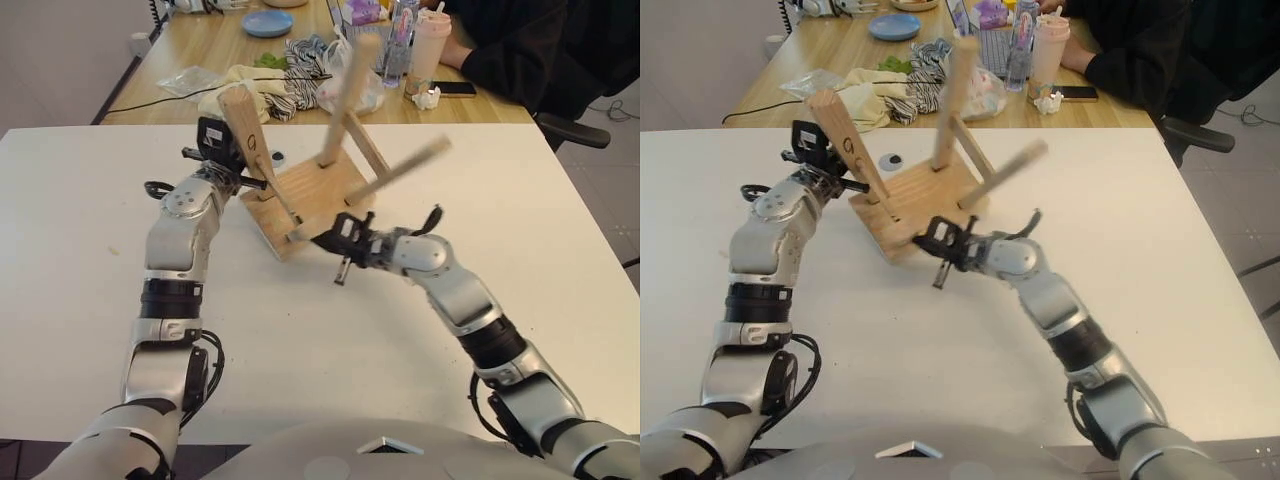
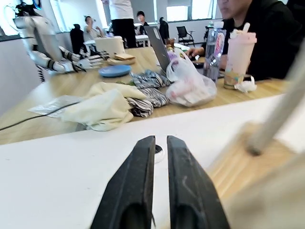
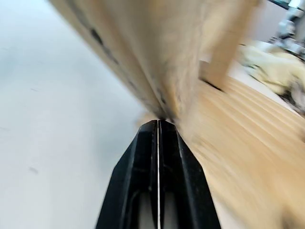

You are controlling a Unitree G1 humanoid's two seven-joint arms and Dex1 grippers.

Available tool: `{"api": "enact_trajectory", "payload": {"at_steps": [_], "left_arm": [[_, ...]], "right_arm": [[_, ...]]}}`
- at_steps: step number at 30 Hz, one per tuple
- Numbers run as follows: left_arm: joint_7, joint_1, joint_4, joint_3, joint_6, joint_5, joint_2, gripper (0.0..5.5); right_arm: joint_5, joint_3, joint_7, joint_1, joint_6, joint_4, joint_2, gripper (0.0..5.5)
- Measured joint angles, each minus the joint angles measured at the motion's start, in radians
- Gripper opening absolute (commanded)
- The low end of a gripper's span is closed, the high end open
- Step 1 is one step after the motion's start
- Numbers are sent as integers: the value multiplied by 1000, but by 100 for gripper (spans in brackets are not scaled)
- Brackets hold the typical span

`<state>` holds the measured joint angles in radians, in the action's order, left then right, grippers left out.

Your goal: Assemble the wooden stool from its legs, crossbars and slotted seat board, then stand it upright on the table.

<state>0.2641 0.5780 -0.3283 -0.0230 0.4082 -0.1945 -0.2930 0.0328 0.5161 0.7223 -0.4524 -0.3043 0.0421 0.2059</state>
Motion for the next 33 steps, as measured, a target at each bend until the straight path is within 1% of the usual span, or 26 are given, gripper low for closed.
{"api": "enact_trajectory", "payload": {"at_steps": [2,6,9,10,12,13,15,16,18,19,21,22,23,24,25,27,28,29,31,33], "left_arm": [[24,20,-102,7,-49,2,26,41],[42,47,-221,-23,-132,17,15,41],[45,39,-228,-65,-173,13,-5,41],[62,18,-198,-82,-191,-2,-13,41],[142,-78,-94,-115,-197,-53,-48,68],[192,-150,-34,-125,-178,-75,-76,86],[262,-263,50,-129,-132,-99,-118,114],[329,-332,107,-129,-102,-124,-154,139],[428,-388,162,-132,-71,-177,-192,151],[512,-401,191,-125,-53,-214,-213,169],[610,-398,212,-88,-39,-231,-238,194],[657,-385,208,-47,-35,-226,-246,205],[687,-363,191,-15,-36,-216,-247,231],[712,-333,166,13,-40,-201,-248,237],[735,-299,132,37,-45,-183,-248,257],[764,-235,54,79,-80,-137,-248,261],[772,-191,-9,97,-109,-107,-248,261],[782,-155,-54,109,-132,-89,-242,261],[808,-91,-147,118,-173,-69,-229,261],[842,-56,-221,120,-199,-67,-208,261]], "right_arm": [[1,2,5,-58,18,-3,-44,0],[2,5,26,-74,-10,10,-39,0],[19,15,63,-48,-70,115,-29,0],[48,13,76,-14,-114,181,2,0],[120,-30,121,93,-226,302,93,32],[166,-75,141,157,-283,341,157,51],[239,-161,171,236,-346,371,227,82],[288,-244,186,281,-372,369,263,109],[316,-332,188,303,-372,306,293,125],[329,-380,181,300,-355,236,292,145],[317,-436,162,267,-283,78,287,175],[297,-447,149,229,-225,-26,282,188],[276,-446,148,199,-174,-101,279,217],[261,-442,153,164,-128,-172,276,223],[246,-435,162,133,-91,-231,272,245],[229,-425,171,84,-25,-327,262,280],[215,-425,172,60,-1,-373,236,297],[214,-417,178,45,20,-402,224,302],[217,-415,207,7,46,-455,191,271],[225,-414,252,-23,61,-498,187,244]]}}
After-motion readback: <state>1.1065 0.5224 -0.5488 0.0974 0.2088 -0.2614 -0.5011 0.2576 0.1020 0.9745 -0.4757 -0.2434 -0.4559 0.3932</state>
